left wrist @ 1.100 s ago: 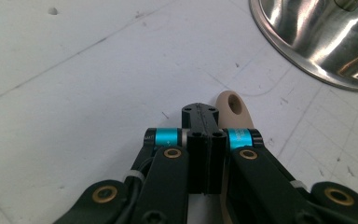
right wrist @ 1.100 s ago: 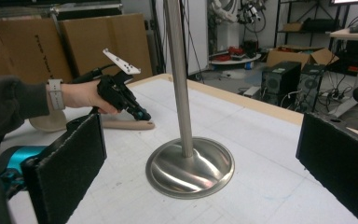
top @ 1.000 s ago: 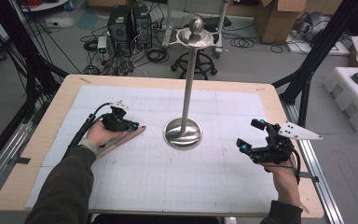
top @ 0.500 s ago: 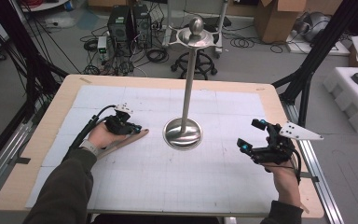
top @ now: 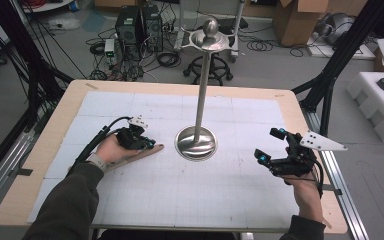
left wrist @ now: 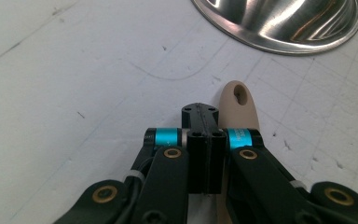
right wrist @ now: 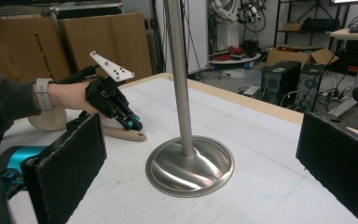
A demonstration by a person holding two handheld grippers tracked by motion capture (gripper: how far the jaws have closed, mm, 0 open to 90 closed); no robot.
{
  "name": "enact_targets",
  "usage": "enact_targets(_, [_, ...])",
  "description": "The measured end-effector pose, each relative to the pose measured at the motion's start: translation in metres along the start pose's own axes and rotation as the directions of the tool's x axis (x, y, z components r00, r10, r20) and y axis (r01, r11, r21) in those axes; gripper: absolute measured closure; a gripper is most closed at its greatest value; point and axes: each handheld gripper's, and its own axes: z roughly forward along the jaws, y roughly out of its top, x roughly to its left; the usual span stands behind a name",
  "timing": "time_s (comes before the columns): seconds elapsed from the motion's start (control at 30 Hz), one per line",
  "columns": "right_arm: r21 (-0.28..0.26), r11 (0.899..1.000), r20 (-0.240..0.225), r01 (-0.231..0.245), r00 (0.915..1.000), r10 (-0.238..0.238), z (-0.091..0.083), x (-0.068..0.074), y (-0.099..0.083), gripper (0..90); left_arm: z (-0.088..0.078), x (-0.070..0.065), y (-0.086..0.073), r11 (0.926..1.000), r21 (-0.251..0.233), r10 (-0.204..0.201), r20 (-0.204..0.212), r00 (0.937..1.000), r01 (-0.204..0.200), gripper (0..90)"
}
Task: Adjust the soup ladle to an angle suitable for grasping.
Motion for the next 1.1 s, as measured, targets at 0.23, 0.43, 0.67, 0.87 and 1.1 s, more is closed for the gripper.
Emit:
enact_targets(0.23, [0.001, 1.0, 0.005, -0.011, 0.9999, 0.011, 0.0, 0.0, -0.001, 0.5, 0.0, 0.003, 0.001, 1.0, 0.0, 0.0, 0.001, 1.0, 0.0, 90.0])
enact_targets(0.43, [-0.006, 1.0, -0.002, -0.01, 0.9999, 0.01, -0.002, 0.0, -0.001, 0.5, -0.015, 0.006, 0.004, 0.9993, -0.036, -0.008, -0.016, 0.9998, 0.008, 90.0])
enact_targets(0.67, [-0.005, 1.0, 0.01, -0.019, 0.9998, 0.019, -0.004, -0.002, -0.003, 0.5, -0.043, 0.001, 0.004, 0.9976, -0.065, 0.023, -0.007, 0.9997, -0.023, 89.6])
enact_targets(0.87, [-0.004, 1.0, 0.016, -0.013, 0.9998, 0.013, -0.005, -0.002, -0.003, 0.5, -0.06, -0.008, 0.001, 0.9931, -0.111, 0.042, 0.037, 0.9984, -0.038, 76.1])
enact_targets(1.1, [-0.011, 1.0, 0.018, -0.022, 0.9996, 0.022, -0.006, -0.004, -0.004, 0.5, -0.075, -0.012, -0.008, 0.9899, -0.12, 0.089, 0.106, 0.9904, -0.076, 43.8])
